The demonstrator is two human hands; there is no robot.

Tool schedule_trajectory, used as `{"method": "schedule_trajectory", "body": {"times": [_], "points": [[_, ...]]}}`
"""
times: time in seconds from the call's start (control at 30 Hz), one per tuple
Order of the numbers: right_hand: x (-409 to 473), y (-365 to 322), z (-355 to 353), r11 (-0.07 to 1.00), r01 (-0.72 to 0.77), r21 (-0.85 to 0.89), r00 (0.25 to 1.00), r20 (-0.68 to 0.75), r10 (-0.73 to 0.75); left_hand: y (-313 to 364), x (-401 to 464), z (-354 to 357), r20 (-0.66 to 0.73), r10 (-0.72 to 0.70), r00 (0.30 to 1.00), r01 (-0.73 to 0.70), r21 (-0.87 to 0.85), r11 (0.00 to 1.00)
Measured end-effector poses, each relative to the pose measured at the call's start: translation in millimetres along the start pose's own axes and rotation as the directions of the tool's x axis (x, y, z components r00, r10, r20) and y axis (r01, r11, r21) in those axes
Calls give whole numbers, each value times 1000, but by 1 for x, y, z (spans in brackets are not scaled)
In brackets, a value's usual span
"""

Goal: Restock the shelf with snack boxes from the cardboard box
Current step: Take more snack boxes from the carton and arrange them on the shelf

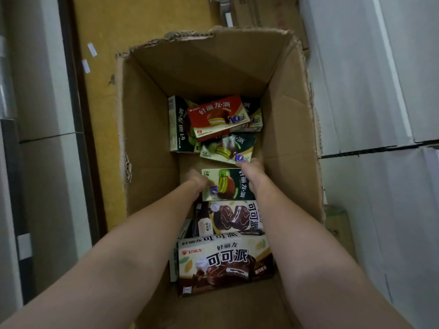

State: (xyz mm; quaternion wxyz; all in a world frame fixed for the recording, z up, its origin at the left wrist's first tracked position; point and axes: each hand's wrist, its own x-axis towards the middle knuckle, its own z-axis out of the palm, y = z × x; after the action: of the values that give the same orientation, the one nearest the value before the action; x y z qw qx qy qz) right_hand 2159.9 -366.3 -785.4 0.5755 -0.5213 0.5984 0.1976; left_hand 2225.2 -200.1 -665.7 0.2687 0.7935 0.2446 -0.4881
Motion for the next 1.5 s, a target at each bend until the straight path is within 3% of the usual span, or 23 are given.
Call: {"method": "schedule_trajectory", "body": {"times": [0.13, 0.33, 0.53, 0.7, 0.87, 1.3, 1.5], "points": [[-87, -53, -10, 999, 30, 42, 998, -57, -28, 7, -4, 17, -79, 7, 997, -14, -86, 996], [-113, -71, -19, 993, 95, -63, 980, -171, -105, 6, -11, 31, -41, -26, 999, 16, -235, 972], [-119, -74, -28, 963, 201, -177, 974, -68, -216, -3, -12, 33, 24, -6, 1000, 12, -299, 954], [-138, -81, -35, 983, 150, -105, 989, 15, -149, -10, -29, 15, 31, 80, 996, -62, -375, 925], [-165, -87, -31, 983, 165, -78, 986, 17, -165, -8, -53, -15, 88, 81, 993, -37, -422, 906], [-295, -104, -58, 928, 372, -29, 927, 62, -370, -16, -170, -55, -72, 130, 989, -149, -435, 888], [-382, -105, -90, 905, 421, 68, 880, 210, -425, -32, -263, -87, -205, 222, 953, -296, -485, 823]]}}
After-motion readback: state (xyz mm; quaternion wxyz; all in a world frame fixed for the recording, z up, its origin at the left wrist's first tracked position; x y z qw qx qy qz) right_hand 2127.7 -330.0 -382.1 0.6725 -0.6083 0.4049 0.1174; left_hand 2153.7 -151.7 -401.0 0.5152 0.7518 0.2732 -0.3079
